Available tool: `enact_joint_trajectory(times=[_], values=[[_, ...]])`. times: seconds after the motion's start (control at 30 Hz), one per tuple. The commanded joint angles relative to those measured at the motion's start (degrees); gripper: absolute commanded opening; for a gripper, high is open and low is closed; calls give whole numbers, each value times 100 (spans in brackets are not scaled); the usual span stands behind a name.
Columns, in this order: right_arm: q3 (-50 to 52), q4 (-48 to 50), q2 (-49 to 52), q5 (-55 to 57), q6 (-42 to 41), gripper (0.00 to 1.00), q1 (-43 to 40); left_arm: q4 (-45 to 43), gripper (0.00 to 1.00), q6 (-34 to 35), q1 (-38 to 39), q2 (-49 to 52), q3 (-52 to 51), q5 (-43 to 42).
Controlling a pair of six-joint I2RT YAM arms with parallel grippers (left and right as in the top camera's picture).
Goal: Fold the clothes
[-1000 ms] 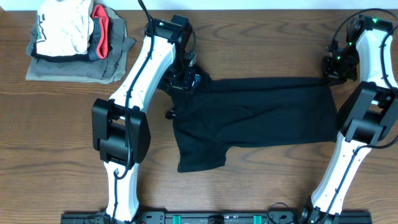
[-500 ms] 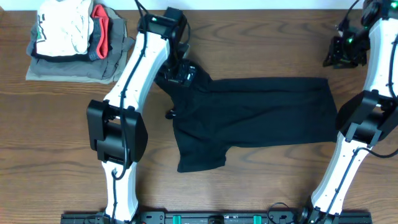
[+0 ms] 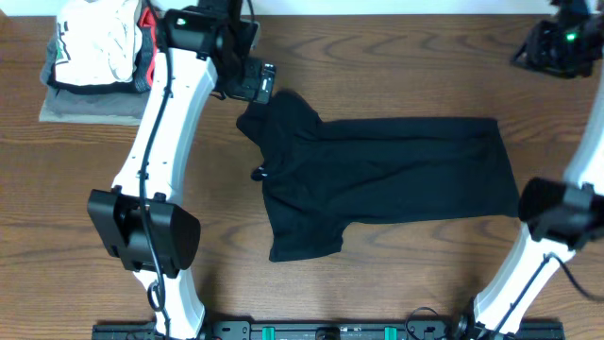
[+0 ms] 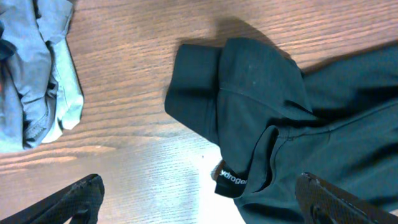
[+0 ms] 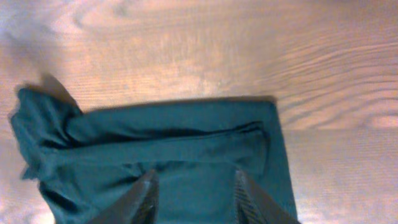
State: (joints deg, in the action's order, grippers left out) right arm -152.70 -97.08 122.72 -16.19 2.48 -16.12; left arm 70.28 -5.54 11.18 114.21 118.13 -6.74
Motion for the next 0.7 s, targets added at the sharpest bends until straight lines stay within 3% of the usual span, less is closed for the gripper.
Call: enact_joint_trajectory(times=[0.0, 0.17, 0.37, 0.5, 0.67], values=[[-120, -26, -695, 284, -256, 46, 44, -9, 99, -393, -227, 168, 9, -463], [90, -26, -1143, 286, -295, 51, 385, -127, 100, -417, -621, 636, -79, -553], [813, -24, -1311, 774, -654, 51, 817, -57, 90, -879, -962, 1268, -81, -1633], [1351, -22, -1311, 1045, -780, 50, 1012, 17, 89, -1139, -973, 1633, -98, -1685], [1744, 63, -1311, 1176, -785, 50, 1154, 68, 79, -1207, -973, 2024, -175, -1685]])
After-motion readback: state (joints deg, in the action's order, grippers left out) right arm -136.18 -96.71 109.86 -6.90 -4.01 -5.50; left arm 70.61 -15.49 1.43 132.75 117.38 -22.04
